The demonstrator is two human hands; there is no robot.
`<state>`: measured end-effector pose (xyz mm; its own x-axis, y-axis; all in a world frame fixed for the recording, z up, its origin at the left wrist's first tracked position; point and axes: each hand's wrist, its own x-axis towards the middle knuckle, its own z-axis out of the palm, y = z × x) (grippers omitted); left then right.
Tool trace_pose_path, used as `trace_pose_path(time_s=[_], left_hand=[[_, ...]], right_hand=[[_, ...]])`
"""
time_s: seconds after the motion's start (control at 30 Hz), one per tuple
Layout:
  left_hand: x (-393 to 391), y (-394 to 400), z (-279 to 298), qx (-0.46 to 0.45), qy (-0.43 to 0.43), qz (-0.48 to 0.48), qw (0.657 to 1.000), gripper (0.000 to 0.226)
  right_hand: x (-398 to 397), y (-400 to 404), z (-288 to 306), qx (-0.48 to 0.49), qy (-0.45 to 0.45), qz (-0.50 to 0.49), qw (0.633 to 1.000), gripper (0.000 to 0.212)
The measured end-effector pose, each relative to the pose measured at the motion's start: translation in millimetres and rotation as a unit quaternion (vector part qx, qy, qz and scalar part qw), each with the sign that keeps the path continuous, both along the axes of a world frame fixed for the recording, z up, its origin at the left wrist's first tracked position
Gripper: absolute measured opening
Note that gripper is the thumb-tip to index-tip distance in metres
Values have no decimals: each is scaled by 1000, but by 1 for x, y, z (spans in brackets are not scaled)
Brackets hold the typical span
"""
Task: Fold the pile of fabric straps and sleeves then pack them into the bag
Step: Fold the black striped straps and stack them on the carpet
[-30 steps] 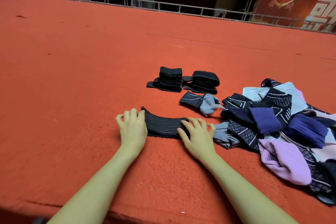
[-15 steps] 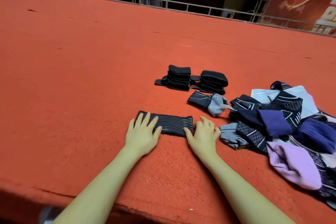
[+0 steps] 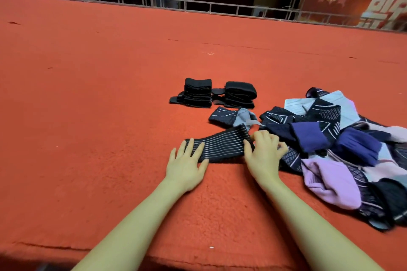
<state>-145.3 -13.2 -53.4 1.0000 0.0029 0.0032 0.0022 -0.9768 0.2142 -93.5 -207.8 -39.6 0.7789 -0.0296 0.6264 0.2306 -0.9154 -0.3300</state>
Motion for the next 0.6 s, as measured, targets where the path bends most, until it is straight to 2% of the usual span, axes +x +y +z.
trace_pose_path(time_s=[0.13,0.27,0.37,0.47,0.6], left_hand=[[11,-37,1,1,19,-26,999,58],[16,-41,3,15,34,-35,999,57],[15,-22,6,28,7,-58,998,52],[6,0,5,38,-40,-38,998,49],[1,12,-4,-2,-81,4,997,51]], right_hand=[[0,-30,5,12,-33,-23,999,11],[-2,-29,6,7,-39,0,999,12],[-2,-11,10,2,-55,35,998,12],[-2,17,14,-31,-76,83,993,23],[0,54,11,-72,-24,119,990,21]])
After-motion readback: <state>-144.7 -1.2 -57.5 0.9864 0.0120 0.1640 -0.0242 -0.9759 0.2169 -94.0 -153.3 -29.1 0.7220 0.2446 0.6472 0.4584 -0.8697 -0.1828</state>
